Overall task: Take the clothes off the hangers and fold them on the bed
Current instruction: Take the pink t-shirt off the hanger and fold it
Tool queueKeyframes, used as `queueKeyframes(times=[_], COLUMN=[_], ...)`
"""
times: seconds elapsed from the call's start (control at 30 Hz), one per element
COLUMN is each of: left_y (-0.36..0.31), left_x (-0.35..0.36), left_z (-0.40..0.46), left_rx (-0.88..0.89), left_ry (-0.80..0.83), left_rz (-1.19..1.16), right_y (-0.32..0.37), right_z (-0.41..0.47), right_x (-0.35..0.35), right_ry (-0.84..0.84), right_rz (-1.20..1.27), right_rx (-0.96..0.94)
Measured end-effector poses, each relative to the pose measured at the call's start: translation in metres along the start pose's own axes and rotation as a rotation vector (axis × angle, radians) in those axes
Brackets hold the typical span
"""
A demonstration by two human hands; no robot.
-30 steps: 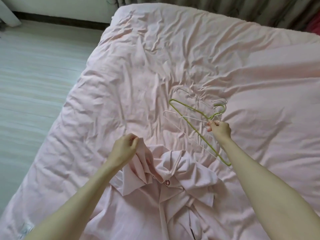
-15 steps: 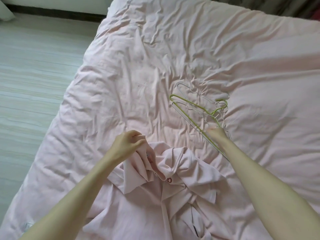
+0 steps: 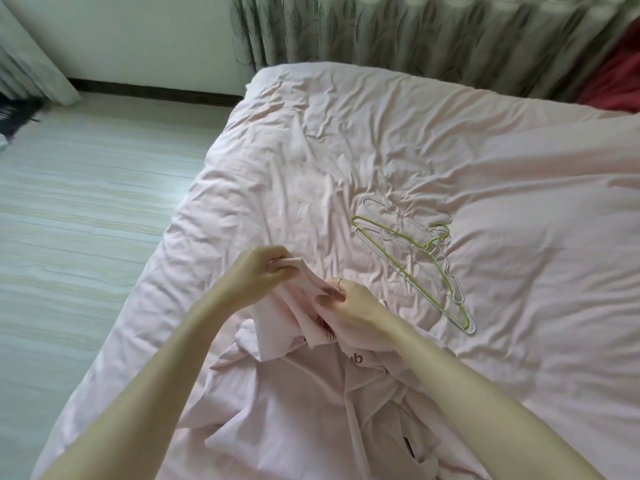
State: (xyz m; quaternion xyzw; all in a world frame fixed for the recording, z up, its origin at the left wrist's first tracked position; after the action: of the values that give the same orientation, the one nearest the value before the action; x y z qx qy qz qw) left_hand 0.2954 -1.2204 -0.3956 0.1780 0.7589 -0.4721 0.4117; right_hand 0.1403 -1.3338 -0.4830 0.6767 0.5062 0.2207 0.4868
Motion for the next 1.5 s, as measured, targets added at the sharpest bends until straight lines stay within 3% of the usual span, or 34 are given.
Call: queueKeyframes(times=[0.2,0.3,0.63,0.87,1.07,1.23,1.37,1.5], left_y=[-0.018,-0.021,-0.023,-0.013,-0.016,-0.023,-0.027,-0.031], left_x=[-0.048,-0.058,-0.090,-0.099,-0.096,-0.097,-0.088,-0.071], left_z=[-0.018,-0.023,-0.028,-0.029,-0.046,-0.083,-0.125,-0.171], left_rx=[0.105,0.089,0.123,0.190,0.248,0.211,0.158,0.094], left_ry=[-0.182,-0.198,-0.250,-0.334,-0.276,-0.415,-0.452,-0.521], left_rz=[-0.070,-0.057,0.220,0.516,0.580,0.473,0.447,0.253], right_y=[0.012,0.016,0.096,0.110,0.109,0.115,0.114,0.095], right_z=[-0.030,-0.054,-0.127,-0.167,-0.203,-0.222,-0.251,-0.279], right_x=[-0.045,-0.071,-0.083,-0.073,-0.067,-0.058,-0.052,-0.048], right_ry=[-0.289,-0.438,-0.411,-0.390,-0.552,-0.605,-0.681,-0.680], right_rz=[-0.223,-0.109,0.033,-0.620,-0.499,-0.703,-0.476,-0.160], right_rx=[-0.002,0.059,-0.159,-0.163,-0.161,-0.077,-0.167,-0.184])
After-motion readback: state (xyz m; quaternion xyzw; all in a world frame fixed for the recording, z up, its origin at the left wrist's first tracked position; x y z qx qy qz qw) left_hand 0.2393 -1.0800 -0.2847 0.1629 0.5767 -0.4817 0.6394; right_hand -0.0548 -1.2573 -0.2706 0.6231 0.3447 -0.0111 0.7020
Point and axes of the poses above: each hand's wrist, its own z-axis towards the middle knuckle, its own x-axis out of the palm, y = z × x, the point moved 1 cm from there along z, towards the middle knuckle, and after that the axes turned 13 degrees about z, right-handed, at the moved point
